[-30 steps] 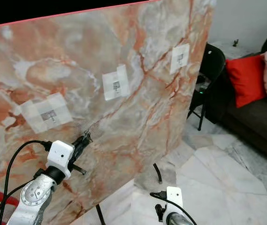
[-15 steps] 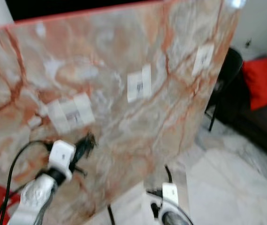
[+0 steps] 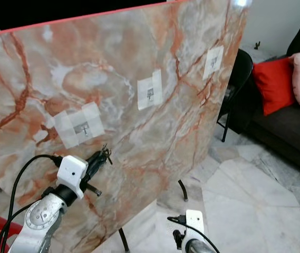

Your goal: Hang keys on a hook

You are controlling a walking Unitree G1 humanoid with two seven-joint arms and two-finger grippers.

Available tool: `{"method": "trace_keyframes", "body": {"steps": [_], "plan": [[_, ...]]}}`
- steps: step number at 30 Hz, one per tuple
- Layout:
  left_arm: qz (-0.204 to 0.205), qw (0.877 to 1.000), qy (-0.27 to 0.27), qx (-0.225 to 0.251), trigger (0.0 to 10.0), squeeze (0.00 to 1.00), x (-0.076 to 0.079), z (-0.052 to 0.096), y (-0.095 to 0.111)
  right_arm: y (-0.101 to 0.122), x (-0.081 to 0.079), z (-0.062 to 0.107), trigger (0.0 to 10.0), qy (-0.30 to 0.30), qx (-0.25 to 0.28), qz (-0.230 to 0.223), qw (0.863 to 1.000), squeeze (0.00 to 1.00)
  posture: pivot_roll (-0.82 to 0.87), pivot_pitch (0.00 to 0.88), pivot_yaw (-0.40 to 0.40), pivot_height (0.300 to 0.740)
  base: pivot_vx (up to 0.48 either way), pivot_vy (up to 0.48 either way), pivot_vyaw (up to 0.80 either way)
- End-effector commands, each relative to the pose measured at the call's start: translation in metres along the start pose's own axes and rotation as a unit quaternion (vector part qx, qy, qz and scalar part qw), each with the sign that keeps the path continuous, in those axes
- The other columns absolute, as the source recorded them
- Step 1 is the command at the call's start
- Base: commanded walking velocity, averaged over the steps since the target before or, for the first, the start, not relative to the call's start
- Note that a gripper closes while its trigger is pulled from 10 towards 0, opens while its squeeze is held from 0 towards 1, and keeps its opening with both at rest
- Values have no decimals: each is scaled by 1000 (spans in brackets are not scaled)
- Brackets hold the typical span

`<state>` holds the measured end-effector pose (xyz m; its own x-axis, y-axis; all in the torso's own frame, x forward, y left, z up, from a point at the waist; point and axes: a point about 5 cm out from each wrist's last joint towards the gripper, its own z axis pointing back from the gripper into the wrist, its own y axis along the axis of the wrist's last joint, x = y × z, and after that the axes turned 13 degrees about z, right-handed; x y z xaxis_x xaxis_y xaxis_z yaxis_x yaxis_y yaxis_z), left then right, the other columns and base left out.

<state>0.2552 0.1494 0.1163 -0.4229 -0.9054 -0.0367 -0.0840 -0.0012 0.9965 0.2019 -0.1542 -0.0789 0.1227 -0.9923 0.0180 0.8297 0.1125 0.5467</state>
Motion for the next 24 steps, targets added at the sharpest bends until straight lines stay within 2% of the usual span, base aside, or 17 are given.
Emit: {"method": "trace_keyframes", "body": {"steps": [1,7,9,18,24], "plan": [[2,1000,-3,25,10000,0,-1,0,13,0,3,0,10000,-5,-1,-1,1000,0,60,0,-32,740,0,0,0],[-5,999,9,47,10000,0,-7,8,30,0,3,0,10000,-5,-1,-2,1000,0,67,0,-36,740,0,0,0],[-12,999,18,49,10000,0,-10,16,35,0,3,0,10000,-5,-1,-1,1000,0,78,0,-41,740,0,0,0],[-9,999,36,29,10000,0,-12,38,33,1,4,0,10000,-6,-1,1,1000,0,92,0,-51,740,0,0,0],[-8,998,55,32,10000,0,-16,42,38,2,5,0,10000,-6,-1,2,1000,0,103,0,-59,740,0,0,0]]}}
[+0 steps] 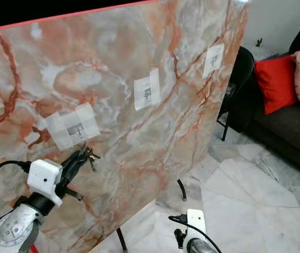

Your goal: Hang keys on a hook

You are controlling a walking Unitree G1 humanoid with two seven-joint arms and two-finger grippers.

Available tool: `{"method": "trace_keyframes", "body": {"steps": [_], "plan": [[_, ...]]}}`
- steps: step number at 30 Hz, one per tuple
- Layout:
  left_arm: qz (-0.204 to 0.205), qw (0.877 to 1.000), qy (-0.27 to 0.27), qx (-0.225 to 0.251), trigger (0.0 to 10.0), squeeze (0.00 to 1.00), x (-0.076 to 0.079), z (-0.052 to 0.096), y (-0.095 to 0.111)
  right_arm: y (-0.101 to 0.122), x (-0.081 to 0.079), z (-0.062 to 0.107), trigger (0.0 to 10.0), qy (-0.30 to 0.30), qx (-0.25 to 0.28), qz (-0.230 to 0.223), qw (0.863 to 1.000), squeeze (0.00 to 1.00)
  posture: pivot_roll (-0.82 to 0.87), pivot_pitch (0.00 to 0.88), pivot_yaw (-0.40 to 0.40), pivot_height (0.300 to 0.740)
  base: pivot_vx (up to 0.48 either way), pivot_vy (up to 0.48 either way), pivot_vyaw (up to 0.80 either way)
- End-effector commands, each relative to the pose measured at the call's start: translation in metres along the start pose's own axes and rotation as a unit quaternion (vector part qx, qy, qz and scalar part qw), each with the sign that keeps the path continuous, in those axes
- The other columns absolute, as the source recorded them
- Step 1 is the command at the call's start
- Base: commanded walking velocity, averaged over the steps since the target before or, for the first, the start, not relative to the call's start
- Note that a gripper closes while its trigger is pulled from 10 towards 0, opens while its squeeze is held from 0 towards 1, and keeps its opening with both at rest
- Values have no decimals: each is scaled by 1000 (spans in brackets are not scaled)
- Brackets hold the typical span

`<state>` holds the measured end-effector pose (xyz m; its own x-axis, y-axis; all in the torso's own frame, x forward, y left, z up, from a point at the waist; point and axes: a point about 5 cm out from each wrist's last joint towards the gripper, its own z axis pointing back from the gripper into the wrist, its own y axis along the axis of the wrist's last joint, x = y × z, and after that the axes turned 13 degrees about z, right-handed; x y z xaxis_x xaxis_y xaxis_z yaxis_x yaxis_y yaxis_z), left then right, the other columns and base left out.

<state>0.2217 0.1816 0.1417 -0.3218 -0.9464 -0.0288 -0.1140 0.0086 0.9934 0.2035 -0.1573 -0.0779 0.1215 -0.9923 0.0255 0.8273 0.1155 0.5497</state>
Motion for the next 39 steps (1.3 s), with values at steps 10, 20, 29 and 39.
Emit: {"method": "trace_keyframes", "body": {"steps": [10,20,29,39], "plan": [[-8,1000,0,26,10000,0,-1,-5,17,1,2,0,10000,-2,-3,1,1000,0,100,0,-57,740,0,0,0],[-16,999,-8,27,10000,0,-2,-1,22,2,2,0,10000,-2,-2,0,1000,0,105,0,-59,740,0,0,0],[-23,999,-11,23,10000,0,-3,4,23,2,2,0,10000,-2,-2,1,1000,0,114,0,-65,740,0,0,0],[-32,999,-30,26,10000,0,1,3,28,2,2,0,10000,-2,-2,0,1000,0,119,0,-67,740,0,0,0]]}}
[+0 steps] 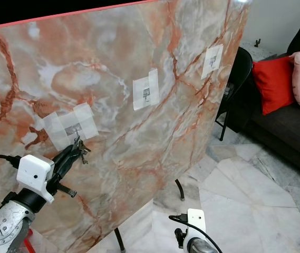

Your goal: Hang keys on a hook

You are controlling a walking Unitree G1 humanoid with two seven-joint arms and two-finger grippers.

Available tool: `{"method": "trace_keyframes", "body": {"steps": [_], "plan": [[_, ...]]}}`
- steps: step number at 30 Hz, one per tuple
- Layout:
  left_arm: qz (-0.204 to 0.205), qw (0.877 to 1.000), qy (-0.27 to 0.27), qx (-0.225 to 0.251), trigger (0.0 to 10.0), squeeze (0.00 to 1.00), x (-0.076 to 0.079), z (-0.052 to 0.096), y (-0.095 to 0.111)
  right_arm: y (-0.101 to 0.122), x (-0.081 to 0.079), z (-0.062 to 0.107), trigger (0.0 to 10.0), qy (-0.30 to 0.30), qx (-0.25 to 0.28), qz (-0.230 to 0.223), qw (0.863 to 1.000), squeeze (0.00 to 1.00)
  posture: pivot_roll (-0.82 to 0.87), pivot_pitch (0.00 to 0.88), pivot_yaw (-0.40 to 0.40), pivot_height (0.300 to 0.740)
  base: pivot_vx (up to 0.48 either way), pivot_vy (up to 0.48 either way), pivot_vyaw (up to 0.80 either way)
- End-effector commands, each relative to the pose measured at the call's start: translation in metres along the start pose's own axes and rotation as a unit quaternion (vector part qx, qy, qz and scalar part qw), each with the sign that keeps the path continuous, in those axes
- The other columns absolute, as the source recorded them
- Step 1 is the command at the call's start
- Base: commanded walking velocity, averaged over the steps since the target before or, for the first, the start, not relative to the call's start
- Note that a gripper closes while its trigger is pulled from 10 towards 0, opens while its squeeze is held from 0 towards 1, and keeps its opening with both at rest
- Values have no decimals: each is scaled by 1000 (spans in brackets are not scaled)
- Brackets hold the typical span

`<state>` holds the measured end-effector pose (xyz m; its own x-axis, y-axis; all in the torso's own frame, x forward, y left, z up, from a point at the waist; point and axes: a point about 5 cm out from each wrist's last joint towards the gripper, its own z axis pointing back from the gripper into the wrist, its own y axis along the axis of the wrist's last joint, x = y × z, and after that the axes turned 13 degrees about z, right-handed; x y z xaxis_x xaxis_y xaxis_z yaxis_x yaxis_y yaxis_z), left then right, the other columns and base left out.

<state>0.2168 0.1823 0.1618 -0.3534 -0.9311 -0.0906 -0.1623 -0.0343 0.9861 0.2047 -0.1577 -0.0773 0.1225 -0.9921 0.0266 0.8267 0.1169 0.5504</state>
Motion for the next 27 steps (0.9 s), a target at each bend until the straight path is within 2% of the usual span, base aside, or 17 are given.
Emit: {"method": "trace_keyframes", "body": {"steps": [1,5,27], "plan": [[-6,1000,-12,10,10000,0,0,0,8,1,2,0,10000,-2,-3,0,1000,0,119,0,-67,740,0,0,0],[-14,1000,-27,1,10000,0,3,1,8,2,2,0,10000,-2,-3,1,1000,0,124,0,-69,740,0,0,0],[-16,1000,-22,5,10000,0,2,-8,10,2,2,0,10000,-3,-3,2,1000,0,117,0,-65,740,0,0,0]]}}
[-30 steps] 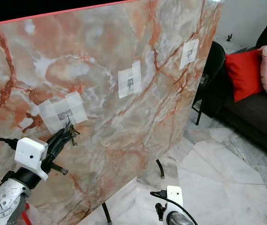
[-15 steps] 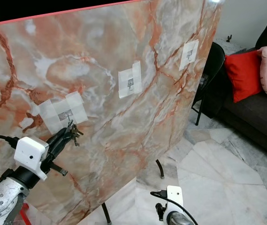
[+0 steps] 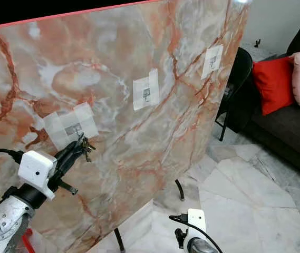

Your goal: Hang keys on a hook

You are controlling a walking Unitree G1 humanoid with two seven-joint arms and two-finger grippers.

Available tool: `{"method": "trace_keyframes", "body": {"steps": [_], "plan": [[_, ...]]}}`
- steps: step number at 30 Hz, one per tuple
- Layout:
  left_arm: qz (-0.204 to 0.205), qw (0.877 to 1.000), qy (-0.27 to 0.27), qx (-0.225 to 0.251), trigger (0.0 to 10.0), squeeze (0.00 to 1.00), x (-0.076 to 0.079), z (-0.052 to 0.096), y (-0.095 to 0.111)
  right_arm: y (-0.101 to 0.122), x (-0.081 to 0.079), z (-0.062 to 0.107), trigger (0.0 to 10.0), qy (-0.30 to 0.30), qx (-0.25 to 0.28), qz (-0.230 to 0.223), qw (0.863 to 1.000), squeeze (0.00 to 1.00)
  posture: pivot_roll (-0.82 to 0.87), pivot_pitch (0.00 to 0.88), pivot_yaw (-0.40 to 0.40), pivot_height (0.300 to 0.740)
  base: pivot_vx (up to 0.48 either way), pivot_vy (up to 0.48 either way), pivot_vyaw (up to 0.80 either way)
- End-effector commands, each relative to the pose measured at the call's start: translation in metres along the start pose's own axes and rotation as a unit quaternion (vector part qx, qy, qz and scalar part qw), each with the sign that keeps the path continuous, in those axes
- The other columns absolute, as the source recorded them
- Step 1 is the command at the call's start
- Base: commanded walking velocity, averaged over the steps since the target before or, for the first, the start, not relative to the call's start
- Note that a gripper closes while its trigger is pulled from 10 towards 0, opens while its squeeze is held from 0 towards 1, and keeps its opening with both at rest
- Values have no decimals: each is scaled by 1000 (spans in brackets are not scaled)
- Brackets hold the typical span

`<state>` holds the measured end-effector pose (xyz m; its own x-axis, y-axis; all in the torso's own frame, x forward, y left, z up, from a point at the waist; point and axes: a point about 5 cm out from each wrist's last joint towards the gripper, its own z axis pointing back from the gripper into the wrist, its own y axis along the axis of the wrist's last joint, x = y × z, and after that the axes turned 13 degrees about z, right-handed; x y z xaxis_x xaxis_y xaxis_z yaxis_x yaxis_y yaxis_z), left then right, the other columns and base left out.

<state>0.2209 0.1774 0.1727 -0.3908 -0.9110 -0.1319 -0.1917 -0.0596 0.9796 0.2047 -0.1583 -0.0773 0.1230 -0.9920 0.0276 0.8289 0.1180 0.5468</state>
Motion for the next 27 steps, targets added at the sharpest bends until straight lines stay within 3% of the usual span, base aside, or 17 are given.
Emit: {"method": "trace_keyframes", "body": {"steps": [1,12,27], "plan": [[1,1000,3,-4,10000,0,0,-2,-1,2,1,0,10000,-2,-1,2,1000,0,117,0,-65,740,0,0,0],[0,999,27,-22,10000,0,-7,-2,-7,2,1,0,10000,-2,-1,3,1000,0,113,0,-64,740,0,0,0],[0,998,56,-8,10000,0,-13,-3,-4,2,2,0,10000,-2,-1,3,1000,0,113,0,-67,740,0,0,0]]}}
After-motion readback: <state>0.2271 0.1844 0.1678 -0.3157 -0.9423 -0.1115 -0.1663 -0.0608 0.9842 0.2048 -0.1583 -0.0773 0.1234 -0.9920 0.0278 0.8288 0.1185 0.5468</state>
